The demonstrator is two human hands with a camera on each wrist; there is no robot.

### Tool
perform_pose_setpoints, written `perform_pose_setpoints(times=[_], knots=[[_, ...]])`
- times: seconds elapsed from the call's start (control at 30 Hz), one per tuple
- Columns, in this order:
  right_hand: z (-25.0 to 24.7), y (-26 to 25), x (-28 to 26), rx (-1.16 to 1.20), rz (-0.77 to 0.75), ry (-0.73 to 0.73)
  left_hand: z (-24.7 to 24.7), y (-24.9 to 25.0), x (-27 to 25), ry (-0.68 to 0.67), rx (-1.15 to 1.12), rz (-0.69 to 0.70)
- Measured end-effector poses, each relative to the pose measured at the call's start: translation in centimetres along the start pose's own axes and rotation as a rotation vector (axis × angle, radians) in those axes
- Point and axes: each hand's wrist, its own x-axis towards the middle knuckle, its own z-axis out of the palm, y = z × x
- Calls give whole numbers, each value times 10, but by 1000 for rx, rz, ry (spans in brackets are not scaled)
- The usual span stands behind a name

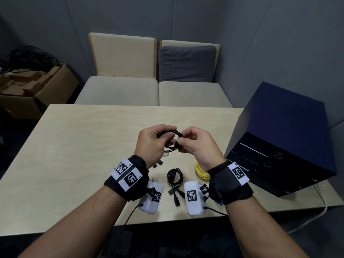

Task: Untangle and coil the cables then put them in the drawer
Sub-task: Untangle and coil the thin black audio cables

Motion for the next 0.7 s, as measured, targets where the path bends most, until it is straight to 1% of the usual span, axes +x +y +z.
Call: perform_pose_setpoints(times=[0.17,0.33,0.43,0.47,0.5,0.53,0.63,0.7], knots=[[9,-4,-3,201,-3,18,0,-1,-1,23,10,24],[15,-4,-1,481,40,52,0,1,-3,49,-27,27],[18,-3,0,560,41,63,1,0,-4,45,-17,6],[18,-3,0,552,22,54,1,-1,-3,38,-27,-4],[18,-4,0,490,-8,48,0,-2,-3,36,-32,-13],[18,-3,0,379,-47,43,0,-3,-2,35,-32,-17],[14,-3,-1,-59,-179,-8,-3,-4,1,35,-36,-18],[13,-4,-4,-348,-314,-26,-4,-2,4,37,-53,-12]])
